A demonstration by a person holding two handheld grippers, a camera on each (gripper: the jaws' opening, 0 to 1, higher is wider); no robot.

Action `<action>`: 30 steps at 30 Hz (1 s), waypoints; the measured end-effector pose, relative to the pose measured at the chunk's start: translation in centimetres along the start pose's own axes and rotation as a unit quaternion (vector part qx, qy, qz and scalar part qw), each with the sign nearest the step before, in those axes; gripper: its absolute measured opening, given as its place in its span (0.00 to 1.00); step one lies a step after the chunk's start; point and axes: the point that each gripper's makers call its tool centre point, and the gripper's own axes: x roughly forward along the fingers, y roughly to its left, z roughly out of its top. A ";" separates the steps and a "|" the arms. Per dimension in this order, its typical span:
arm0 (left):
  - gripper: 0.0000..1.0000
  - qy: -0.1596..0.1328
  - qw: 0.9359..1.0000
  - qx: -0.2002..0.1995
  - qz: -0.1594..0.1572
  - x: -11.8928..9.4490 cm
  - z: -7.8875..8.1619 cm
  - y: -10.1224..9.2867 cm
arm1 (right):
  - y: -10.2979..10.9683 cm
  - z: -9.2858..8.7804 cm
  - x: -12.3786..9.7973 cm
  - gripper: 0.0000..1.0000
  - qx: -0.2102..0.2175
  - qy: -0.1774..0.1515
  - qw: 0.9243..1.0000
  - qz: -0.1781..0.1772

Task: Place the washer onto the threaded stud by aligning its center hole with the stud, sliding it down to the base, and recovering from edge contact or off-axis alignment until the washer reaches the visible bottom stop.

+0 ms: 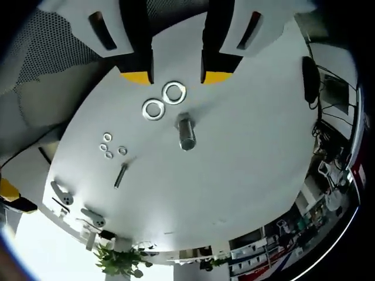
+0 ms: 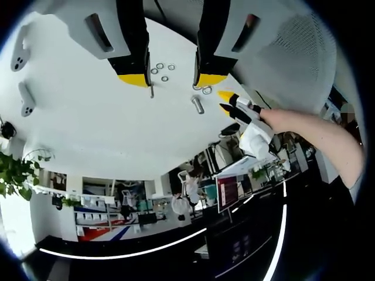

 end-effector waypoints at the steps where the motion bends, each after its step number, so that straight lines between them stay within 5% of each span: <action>1: 0.30 0.001 1.000 -0.002 0.000 0.0 -0.1 0.0 | 0.0 0.0 0.0 0.32 0.000 0.000 1.000 0.000; 15: 0.31 0.018 1.000 0.010 -0.013 1.6 -0.2 -0.6 | -0.2 -0.1 0.0 0.32 0.001 0.004 1.000 -0.003; 30: 0.31 0.058 0.998 0.021 -0.006 2.7 -2.5 -0.4 | -0.4 -0.4 0.1 0.32 0.002 0.009 1.000 -0.008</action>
